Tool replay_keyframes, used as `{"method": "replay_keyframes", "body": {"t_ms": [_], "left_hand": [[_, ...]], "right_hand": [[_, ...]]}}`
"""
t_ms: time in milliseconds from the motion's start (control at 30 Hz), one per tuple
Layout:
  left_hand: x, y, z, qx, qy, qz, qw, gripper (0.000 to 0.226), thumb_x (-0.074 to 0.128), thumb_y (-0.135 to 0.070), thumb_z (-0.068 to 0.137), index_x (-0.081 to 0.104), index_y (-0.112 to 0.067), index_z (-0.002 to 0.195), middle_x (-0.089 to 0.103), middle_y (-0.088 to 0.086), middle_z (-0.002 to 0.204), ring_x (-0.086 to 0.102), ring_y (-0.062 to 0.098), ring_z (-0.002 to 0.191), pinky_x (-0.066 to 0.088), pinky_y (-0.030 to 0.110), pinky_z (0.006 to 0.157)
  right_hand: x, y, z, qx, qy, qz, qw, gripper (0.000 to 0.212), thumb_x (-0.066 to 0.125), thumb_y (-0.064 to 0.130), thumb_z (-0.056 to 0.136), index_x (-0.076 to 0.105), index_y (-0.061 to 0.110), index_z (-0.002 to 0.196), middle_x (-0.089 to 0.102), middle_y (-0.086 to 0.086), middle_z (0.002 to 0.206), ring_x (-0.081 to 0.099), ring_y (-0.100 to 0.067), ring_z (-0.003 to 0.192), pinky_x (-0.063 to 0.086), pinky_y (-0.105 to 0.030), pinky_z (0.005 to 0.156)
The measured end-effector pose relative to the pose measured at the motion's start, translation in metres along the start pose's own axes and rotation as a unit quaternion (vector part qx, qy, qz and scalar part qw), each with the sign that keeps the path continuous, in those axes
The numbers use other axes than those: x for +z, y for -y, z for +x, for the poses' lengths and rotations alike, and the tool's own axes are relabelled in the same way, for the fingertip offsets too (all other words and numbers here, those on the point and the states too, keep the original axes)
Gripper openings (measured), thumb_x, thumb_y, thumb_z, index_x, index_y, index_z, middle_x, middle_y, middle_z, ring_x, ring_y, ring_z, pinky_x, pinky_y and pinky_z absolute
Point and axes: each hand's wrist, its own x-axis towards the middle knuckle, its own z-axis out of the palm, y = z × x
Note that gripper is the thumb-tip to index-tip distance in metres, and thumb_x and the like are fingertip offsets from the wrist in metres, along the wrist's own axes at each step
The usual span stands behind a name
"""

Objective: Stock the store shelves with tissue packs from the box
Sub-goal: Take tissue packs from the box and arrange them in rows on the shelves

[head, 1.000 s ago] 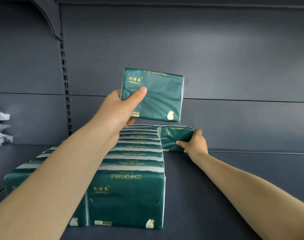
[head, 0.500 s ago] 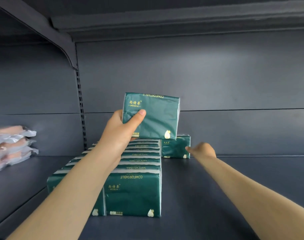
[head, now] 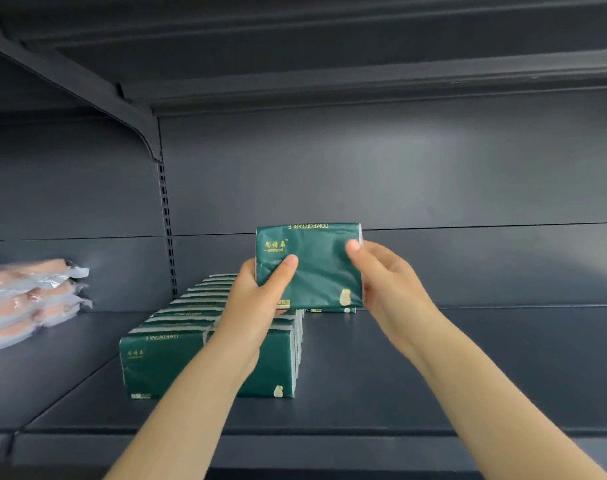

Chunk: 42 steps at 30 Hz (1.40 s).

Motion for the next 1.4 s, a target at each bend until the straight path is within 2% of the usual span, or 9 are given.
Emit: {"method": "replay_keyframes", "body": {"t_ms": [200,400,533,633,733,900,1100,1233,1400], "left_hand": [[0.009,0.005,-0.013,0.034,0.027,0.052,0.998,0.022,0.062,-0.039,0.087,0.058,-0.027,0.104,0.067,-0.011,0.1,0.064,-0.004,0.085,0.042,0.016,0.068],[-0.02,0.017,-0.003,0.137,0.023,0.302,0.943,0.04,0.053,-0.047,0.088,0.052,-0.027,0.123,0.055,-0.012,0.118,0.053,0.006,0.108,0.043,0.029,0.093],[-0.042,0.031,0.001,0.22,0.054,0.551,0.803,0.059,0.037,-0.056,0.091,0.045,-0.019,0.136,0.046,-0.008,0.131,0.046,0.009,0.122,0.038,0.026,0.1],[-0.051,0.047,0.008,0.299,0.053,0.659,0.688,0.057,0.031,-0.057,0.088,0.069,-0.016,0.101,0.065,-0.005,0.096,0.067,0.013,0.085,0.054,0.026,0.07],[-0.054,0.065,0.021,0.354,0.052,0.679,0.641,0.057,0.029,-0.057,0.085,0.071,-0.018,0.086,0.066,-0.007,0.083,0.066,0.011,0.074,0.056,0.026,0.065],[-0.047,0.081,0.035,0.389,0.07,0.687,0.61,0.071,0.02,-0.065,0.087,0.071,-0.016,0.086,0.069,-0.004,0.086,0.068,0.014,0.08,0.056,0.028,0.074],[-0.046,0.09,0.04,0.377,0.079,0.671,0.634,0.061,0.031,-0.06,0.083,0.068,-0.012,0.086,0.068,0.0,0.085,0.067,0.018,0.076,0.056,0.029,0.063],[-0.045,0.092,0.042,0.389,0.076,0.668,0.63,0.06,0.031,-0.06,0.084,0.068,-0.011,0.087,0.068,0.0,0.086,0.066,0.018,0.075,0.054,0.028,0.062],[-0.045,0.098,0.043,0.407,0.064,0.661,0.627,0.06,0.033,-0.057,0.085,0.068,-0.008,0.088,0.068,0.003,0.084,0.067,0.019,0.074,0.055,0.028,0.061]], "right_hand": [[0.004,-0.005,-0.008,-0.014,-0.085,-0.067,0.994,0.026,0.07,0.022,0.083,0.063,0.011,0.106,0.073,-0.005,0.099,0.07,-0.021,0.091,0.055,-0.039,0.071],[-0.007,-0.012,0.002,-0.013,-0.096,-0.103,0.99,0.025,0.072,0.023,0.082,0.062,0.013,0.103,0.071,-0.006,0.099,0.067,-0.02,0.084,0.05,-0.034,0.063],[-0.02,-0.028,0.023,-0.002,-0.137,-0.123,0.983,0.027,0.071,0.024,0.083,0.06,0.01,0.103,0.068,-0.005,0.092,0.061,-0.014,0.071,0.046,-0.025,0.052],[-0.032,-0.047,0.044,0.018,-0.181,-0.139,0.973,0.031,0.071,0.026,0.083,0.058,0.008,0.105,0.065,-0.003,0.094,0.058,-0.013,0.071,0.042,-0.022,0.051],[-0.047,-0.067,0.069,0.028,-0.215,-0.167,0.962,0.035,0.072,0.027,0.083,0.057,0.006,0.107,0.062,-0.001,0.09,0.055,-0.013,0.069,0.04,-0.023,0.051],[-0.063,-0.097,0.103,0.06,-0.217,-0.208,0.952,0.041,0.073,0.026,0.082,0.055,0.003,0.11,0.06,-0.003,0.093,0.05,-0.012,0.061,0.04,-0.023,0.049],[-0.071,-0.13,0.124,0.083,-0.197,-0.289,0.933,0.049,0.077,0.024,0.078,0.052,0.007,0.116,0.063,-0.006,0.107,0.06,-0.017,0.079,0.046,-0.026,0.054],[-0.069,-0.152,0.134,0.087,-0.162,-0.509,0.841,0.061,0.078,0.034,0.075,0.046,0.009,0.121,0.053,-0.008,0.117,0.052,-0.03,0.111,0.049,-0.044,0.088],[-0.063,-0.17,0.138,0.116,-0.175,-0.553,0.806,0.057,0.067,0.036,0.085,0.039,0.004,0.124,0.048,-0.013,0.126,0.051,-0.033,0.114,0.045,-0.04,0.082]]}}
